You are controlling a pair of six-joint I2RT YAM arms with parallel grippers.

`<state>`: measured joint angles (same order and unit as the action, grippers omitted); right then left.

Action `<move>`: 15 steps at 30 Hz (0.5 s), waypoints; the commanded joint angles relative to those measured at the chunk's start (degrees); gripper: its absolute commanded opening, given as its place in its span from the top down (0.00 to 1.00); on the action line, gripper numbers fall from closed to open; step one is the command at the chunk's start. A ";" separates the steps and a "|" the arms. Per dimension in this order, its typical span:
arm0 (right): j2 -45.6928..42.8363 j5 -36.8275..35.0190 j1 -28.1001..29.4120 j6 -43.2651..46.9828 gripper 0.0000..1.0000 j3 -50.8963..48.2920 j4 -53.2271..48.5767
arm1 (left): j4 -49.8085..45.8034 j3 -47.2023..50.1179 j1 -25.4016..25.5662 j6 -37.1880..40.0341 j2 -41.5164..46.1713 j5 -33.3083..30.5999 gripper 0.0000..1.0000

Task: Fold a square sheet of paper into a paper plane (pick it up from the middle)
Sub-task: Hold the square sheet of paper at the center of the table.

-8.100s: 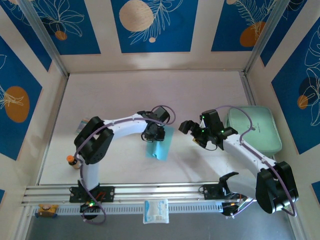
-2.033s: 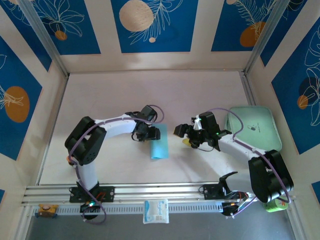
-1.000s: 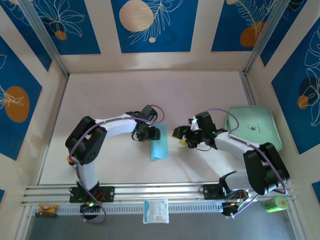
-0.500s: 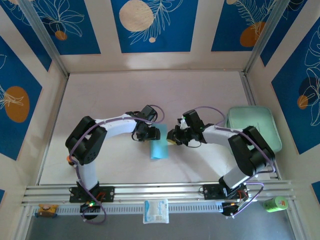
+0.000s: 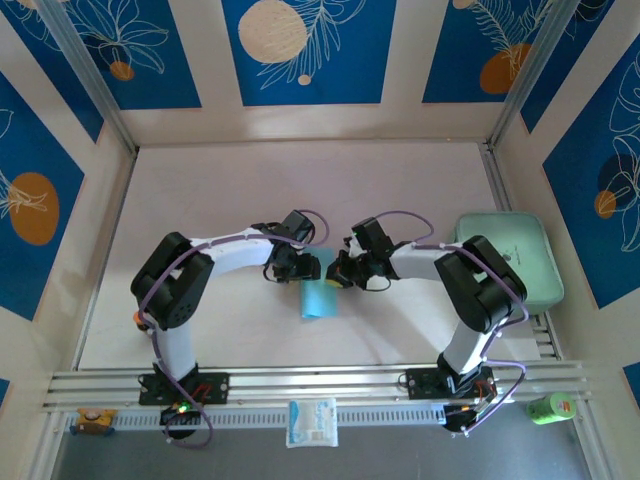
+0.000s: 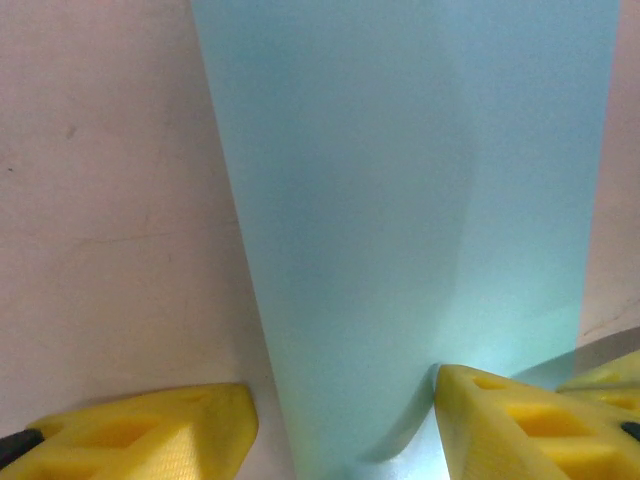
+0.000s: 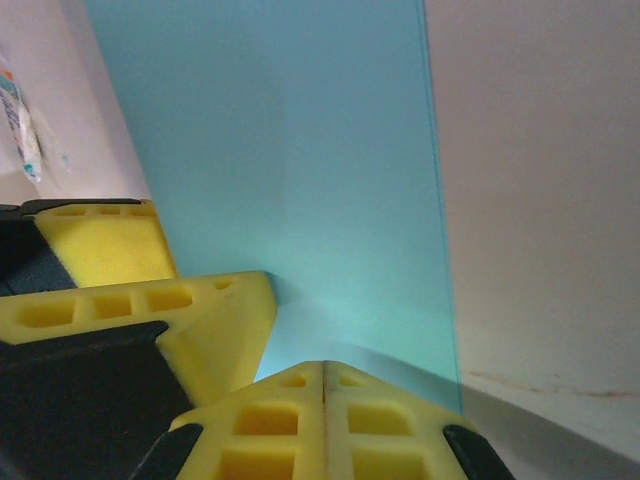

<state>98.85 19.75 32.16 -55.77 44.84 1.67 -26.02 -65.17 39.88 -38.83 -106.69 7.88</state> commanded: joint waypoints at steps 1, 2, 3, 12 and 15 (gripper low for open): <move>1.26 1.15 0.79 0.56 1.00 2.00 -0.94 | -0.25 2.50 -0.90 1.32 -6.04 -4.08 0.41; 1.47 0.93 0.88 0.74 1.00 2.22 -1.24 | -0.40 2.41 -0.91 1.37 -6.03 -4.10 0.41; 1.78 0.79 0.97 0.86 1.00 2.43 -1.51 | -0.51 2.50 -0.88 1.47 -5.99 -4.10 0.41; 5.12 -2.57 1.50 3.05 1.00 2.80 -7.57 | -0.17 2.68 -0.90 1.26 -5.84 -4.01 0.41; 5.55 -3.40 1.41 4.02 1.00 1.62 -7.99 | -0.21 2.77 -0.85 1.24 -5.56 -4.01 0.41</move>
<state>102.67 18.85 33.06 -53.71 47.77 -1.23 -26.04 -65.17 39.86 -38.85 -106.74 7.86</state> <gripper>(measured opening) 0.053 0.591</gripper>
